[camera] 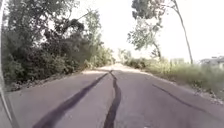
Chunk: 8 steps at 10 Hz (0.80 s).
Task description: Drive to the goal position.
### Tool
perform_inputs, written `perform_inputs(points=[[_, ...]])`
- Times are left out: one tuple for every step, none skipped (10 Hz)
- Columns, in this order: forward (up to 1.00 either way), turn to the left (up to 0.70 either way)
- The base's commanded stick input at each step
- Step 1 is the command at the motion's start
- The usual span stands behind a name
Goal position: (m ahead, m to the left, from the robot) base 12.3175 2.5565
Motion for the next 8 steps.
perform_inputs(points=[[0.7, 0.0], [0.7, 0.0], [0.7, 0.0], [0.7, 0.0], [0.7, 0.0], [0.7, 0.0], [0.7, 0.0], [0.7, 0.0]])
